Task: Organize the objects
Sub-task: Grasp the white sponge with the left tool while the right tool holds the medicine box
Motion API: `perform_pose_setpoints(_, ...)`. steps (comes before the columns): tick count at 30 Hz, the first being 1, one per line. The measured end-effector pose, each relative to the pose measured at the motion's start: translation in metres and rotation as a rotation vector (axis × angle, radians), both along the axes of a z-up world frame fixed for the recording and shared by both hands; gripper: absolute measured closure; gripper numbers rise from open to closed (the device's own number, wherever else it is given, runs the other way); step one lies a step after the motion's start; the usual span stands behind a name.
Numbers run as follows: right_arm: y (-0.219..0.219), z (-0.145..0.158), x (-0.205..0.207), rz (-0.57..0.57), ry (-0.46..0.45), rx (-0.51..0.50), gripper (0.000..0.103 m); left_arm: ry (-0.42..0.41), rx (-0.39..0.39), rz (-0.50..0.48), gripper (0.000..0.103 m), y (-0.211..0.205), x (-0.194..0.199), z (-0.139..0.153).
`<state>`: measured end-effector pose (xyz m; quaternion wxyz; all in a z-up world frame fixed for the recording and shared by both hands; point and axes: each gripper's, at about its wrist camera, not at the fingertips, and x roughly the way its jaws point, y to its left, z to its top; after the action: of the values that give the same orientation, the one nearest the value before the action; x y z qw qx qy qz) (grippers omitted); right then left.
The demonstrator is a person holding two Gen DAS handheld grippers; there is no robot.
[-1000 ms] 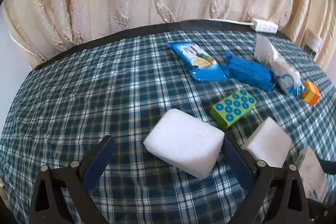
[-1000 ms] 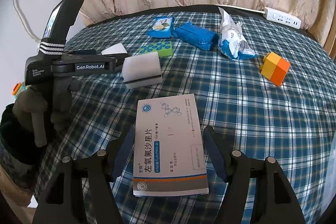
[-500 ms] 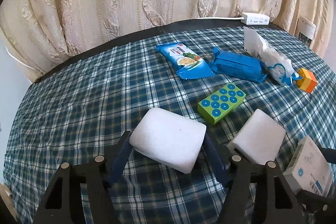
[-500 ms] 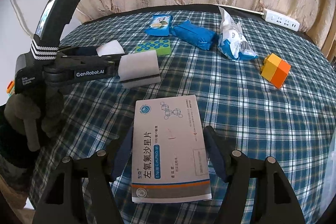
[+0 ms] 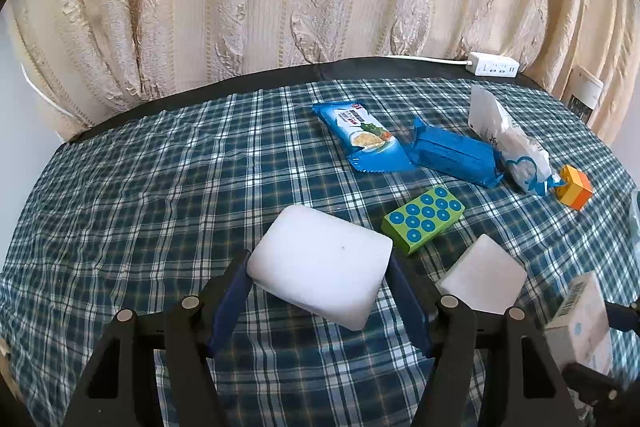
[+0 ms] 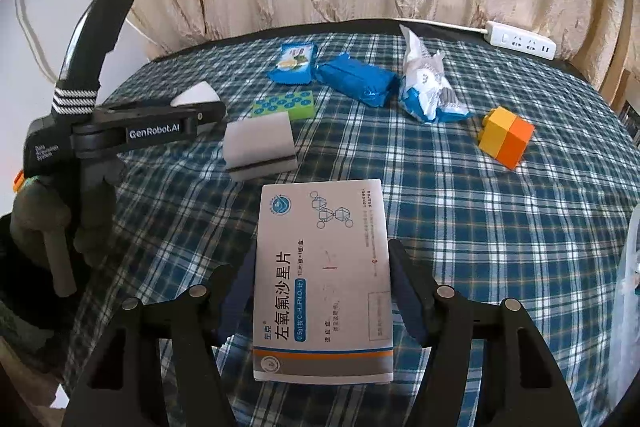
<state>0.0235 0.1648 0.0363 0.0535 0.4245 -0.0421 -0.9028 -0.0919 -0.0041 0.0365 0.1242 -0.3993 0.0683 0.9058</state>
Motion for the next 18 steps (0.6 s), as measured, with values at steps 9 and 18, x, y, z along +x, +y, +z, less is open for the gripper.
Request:
perform_pose_setpoints(9, 0.020, 0.015, 0.013, -0.059, 0.037, -0.045, 0.038, 0.000, 0.005, 0.003, 0.033, -0.001, 0.001, 0.000)
perform_pose_setpoints(18, 0.055, 0.038, 0.040, -0.154, 0.103, -0.071, 0.038, 0.001, 0.003, 0.003, 0.033, 0.000, 0.001, 0.000)
